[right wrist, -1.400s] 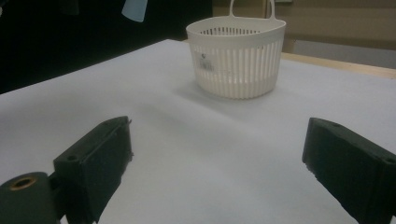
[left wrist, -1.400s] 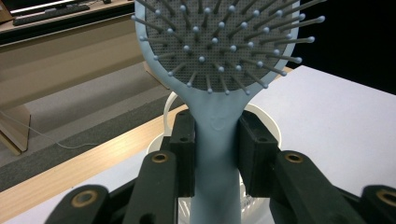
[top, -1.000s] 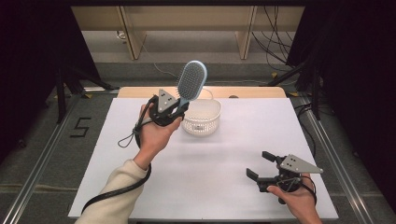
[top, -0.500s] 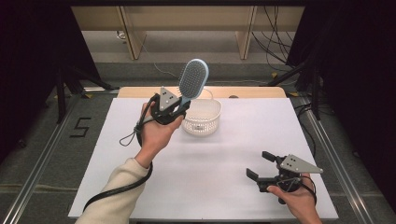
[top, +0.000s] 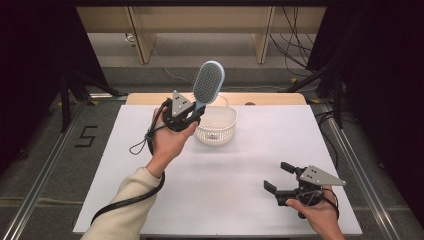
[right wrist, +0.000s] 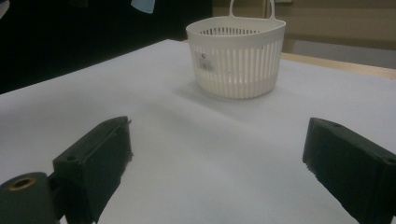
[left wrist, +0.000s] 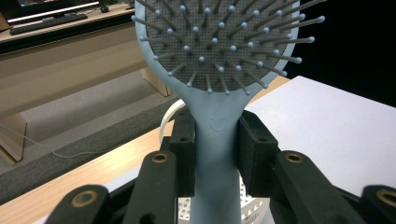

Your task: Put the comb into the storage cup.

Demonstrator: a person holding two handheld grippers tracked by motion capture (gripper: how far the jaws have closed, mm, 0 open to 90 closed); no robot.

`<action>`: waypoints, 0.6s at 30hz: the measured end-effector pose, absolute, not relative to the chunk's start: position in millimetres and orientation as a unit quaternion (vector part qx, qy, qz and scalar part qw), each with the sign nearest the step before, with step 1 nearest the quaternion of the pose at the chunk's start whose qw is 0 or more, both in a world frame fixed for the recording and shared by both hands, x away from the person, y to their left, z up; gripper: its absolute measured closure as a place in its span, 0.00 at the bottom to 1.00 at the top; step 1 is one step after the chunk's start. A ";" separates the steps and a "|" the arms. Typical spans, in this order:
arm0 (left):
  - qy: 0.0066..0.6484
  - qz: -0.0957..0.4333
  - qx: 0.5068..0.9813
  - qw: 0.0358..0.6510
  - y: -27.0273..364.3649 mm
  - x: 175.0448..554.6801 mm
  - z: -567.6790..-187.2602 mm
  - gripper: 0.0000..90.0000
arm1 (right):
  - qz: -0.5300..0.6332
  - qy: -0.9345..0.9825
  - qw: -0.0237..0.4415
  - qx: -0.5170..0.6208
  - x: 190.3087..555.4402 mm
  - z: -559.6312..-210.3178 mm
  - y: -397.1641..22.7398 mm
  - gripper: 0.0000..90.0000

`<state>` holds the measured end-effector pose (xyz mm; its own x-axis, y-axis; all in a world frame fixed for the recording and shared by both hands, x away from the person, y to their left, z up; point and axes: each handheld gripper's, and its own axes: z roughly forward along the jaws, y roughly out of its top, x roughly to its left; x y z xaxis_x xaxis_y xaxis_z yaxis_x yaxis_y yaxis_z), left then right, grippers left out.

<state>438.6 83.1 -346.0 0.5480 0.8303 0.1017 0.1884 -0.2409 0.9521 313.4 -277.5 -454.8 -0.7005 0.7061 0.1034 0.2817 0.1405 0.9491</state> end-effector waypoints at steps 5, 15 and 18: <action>0.354 0.318 0.720 0.506 81.8 439.7 -345.9 0.78 | 0.562 0.731 0.189 0.337 313.4 -454.9 -277.6 0.10; 0.357 0.315 0.720 0.505 80.3 441.5 -346.8 0.78 | 0.562 0.731 0.189 0.337 313.2 -454.8 -277.4 0.10; 0.356 0.316 0.720 0.504 81.1 442.5 -346.5 0.78 | 0.562 0.731 0.188 0.338 313.4 -454.9 -277.4 0.10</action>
<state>442.5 81.1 -346.5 0.5462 0.8321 0.0963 0.1945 -0.2378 0.9516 313.4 -277.4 -454.9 -0.7011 0.7055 0.1039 0.2820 0.1405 0.9491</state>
